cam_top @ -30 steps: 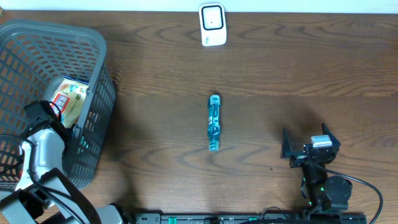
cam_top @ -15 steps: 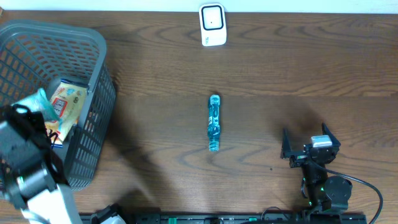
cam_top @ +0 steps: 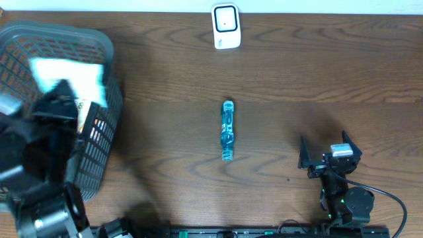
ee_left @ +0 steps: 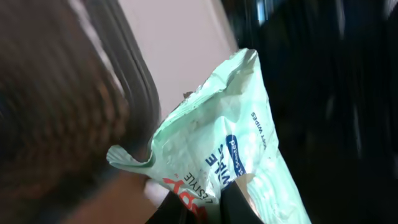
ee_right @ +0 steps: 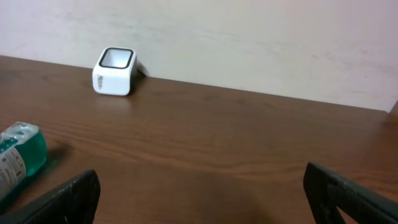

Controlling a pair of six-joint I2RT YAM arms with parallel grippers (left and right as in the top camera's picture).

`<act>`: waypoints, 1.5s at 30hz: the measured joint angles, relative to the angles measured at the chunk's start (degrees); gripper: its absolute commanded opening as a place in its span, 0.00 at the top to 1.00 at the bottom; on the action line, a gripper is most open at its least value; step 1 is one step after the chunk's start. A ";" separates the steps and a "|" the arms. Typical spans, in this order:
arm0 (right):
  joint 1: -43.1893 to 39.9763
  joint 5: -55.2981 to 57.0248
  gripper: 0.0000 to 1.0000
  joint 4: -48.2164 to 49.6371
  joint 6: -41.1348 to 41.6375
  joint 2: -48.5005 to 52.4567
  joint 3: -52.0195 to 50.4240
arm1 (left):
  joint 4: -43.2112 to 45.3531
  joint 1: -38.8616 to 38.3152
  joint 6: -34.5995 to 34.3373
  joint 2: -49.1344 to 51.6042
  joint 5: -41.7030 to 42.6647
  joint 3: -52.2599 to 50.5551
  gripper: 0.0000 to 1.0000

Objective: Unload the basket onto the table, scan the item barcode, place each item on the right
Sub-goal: 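Carry the green wipes pack out and place it beside the bottle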

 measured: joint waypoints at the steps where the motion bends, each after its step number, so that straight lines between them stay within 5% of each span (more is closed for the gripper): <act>1: 0.00 0.00 0.01 -0.02 0.00 0.00 0.00 | 0.02 -2.58 2.12 0.98 1.44 0.00 0.93; 12: 0.00 0.02 0.01 -0.04 0.00 0.00 0.00 | 0.94 -37.86 22.60 19.63 0.98 0.00 0.93; 24: 0.00 0.00 0.01 0.00 0.00 0.00 0.00 | 17.11 -65.99 26.58 44.83 -14.86 -0.07 0.92; 28: 0.00 0.00 0.01 0.00 0.00 0.00 0.00 | 18.53 -71.10 28.26 50.93 -20.90 -0.07 0.91; 36: 0.00 0.00 0.01 0.00 0.00 0.00 0.00 | 20.13 -73.50 29.44 56.39 -27.58 -0.07 0.62; 45: 0.00 0.00 0.01 0.00 0.00 0.00 0.00 | 22.91 -73.50 29.92 55.65 -29.07 -0.04 0.48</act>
